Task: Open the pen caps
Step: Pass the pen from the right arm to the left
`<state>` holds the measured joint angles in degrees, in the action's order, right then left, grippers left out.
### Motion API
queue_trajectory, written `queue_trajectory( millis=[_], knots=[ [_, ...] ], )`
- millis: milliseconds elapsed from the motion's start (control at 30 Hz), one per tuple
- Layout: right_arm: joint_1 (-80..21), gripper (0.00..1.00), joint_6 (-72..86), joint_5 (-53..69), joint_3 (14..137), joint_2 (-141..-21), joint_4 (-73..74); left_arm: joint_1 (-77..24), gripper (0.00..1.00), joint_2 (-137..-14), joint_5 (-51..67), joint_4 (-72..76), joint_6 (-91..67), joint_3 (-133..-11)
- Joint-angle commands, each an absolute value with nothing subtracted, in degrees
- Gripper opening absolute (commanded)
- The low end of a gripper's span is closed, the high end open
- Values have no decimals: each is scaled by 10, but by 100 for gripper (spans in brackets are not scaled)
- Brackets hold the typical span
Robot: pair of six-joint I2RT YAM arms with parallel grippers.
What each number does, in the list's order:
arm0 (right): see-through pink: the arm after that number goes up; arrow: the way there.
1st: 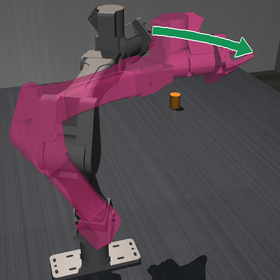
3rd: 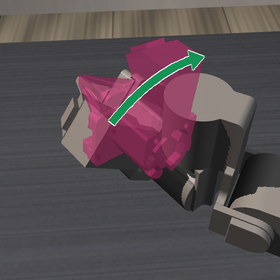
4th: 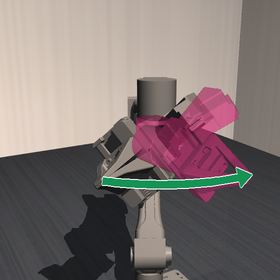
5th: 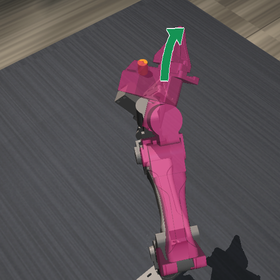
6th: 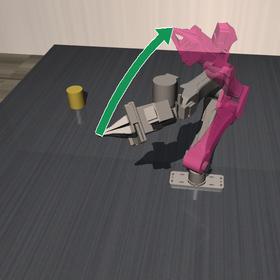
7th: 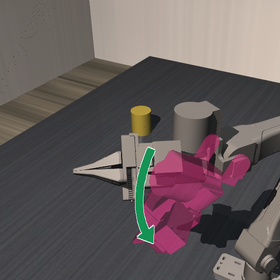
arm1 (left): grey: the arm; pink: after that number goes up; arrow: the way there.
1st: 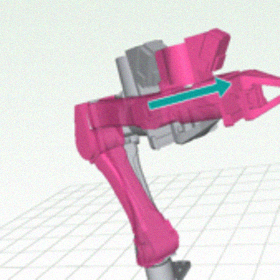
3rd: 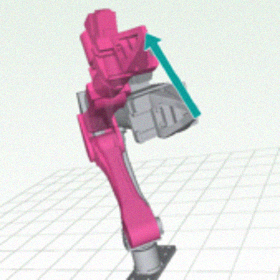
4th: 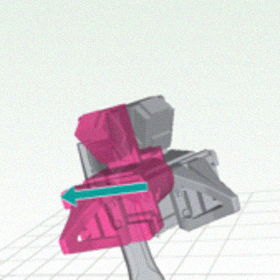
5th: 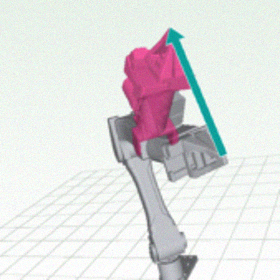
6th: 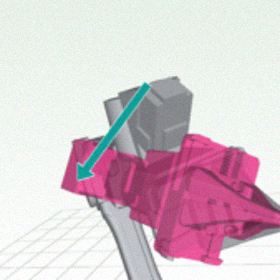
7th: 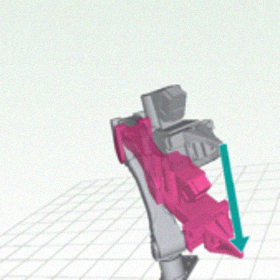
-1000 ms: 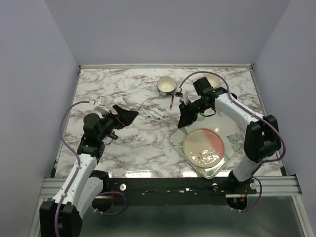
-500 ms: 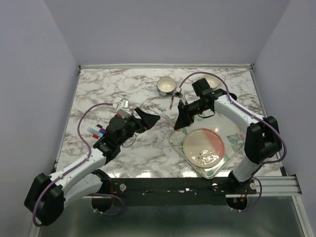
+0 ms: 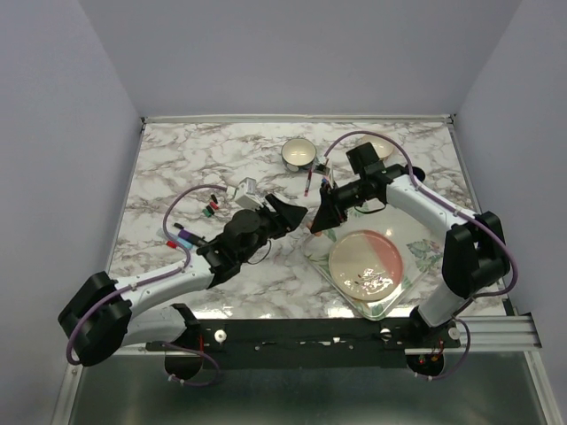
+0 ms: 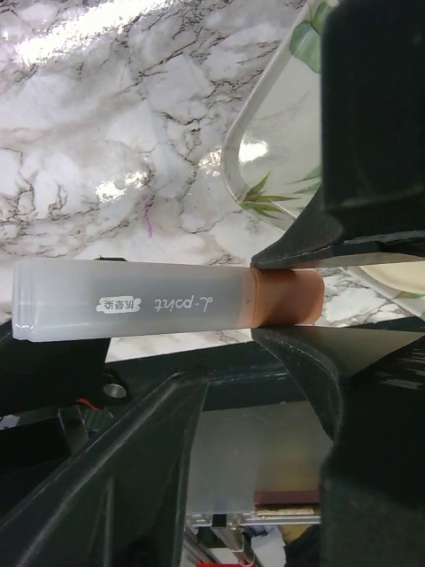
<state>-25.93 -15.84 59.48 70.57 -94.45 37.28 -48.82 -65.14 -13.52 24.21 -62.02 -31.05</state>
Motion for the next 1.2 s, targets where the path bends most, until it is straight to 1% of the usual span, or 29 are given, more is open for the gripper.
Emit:
queue_trajectory(
  millis=[0, 167, 200, 300, 333, 467, 500, 567, 633, 667, 800, 833, 900, 933, 1000, 1033, 1100, 1133, 1167],
  knots=[
    [-265, 0, -132, 587, 688, -917, 328, -517, 66, -683, -236, 222, -647, -359],
    [-264, 1, -88, 548, 658, -890, 265, -542, 65, -706, -272, 207, -666, -367],
    [-264, 1, -83, 548, 655, -886, 258, -548, 62, -708, -286, 207, -670, -367],
    [-264, 1, -62, 543, 644, -878, 236, -555, 62, -714, -302, 208, -678, -369],
    [-264, 1, -55, 544, 641, -876, 227, -556, 59, -718, -311, 207, -679, -371],
    [-264, 1, -41, 551, 633, -875, 214, -559, 58, -728, -324, 207, -680, -377],
    [-264, 0, -40, 553, 633, -876, 213, -559, 56, -729, -325, 207, -680, -380],
    [-265, 1, -37, 553, 632, -877, 211, -560, 53, -737, -323, 210, -679, -383],
    [-265, 1, -34, 553, 629, -877, 207, -560, 48, -744, -319, 214, -677, -388],
    [-265, 0, -35, 551, 629, -876, 207, -561, 48, -745, -315, 216, -675, -389],
    [-265, 1, -33, 550, 626, -875, 201, -563, 36, -748, -303, 233, -665, -385],
    [-265, 2, -34, 552, 627, -875, 202, -563, 28, -748, -301, 238, -656, -383],
    [-265, 4, -41, 561, 628, -877, 207, -563, 19, -748, -290, 250, -638, -383],
    [-265, 7, -53, 566, 630, -878, 217, -563, 12, -744, -288, 251, -630, -382],
    [-265, 11, -68, 584, 635, -879, 228, -563, 7, -739, -287, 256, -606, -378],
    [-265, 15, -87, 591, 638, -881, 242, -563, 2, -730, -287, 258, -596, -374],
    [-265, 21, -105, 609, 645, -882, 257, -563, 0, -716, -287, 267, -565, -361],
    [-265, 26, -129, 613, 648, -883, 276, -561, 0, -700, -287, 265, -554, -357],
    [-265, 28, -141, 627, 650, -883, 286, -558, 0, -690, -282, 263, -546, -352]
  ],
)
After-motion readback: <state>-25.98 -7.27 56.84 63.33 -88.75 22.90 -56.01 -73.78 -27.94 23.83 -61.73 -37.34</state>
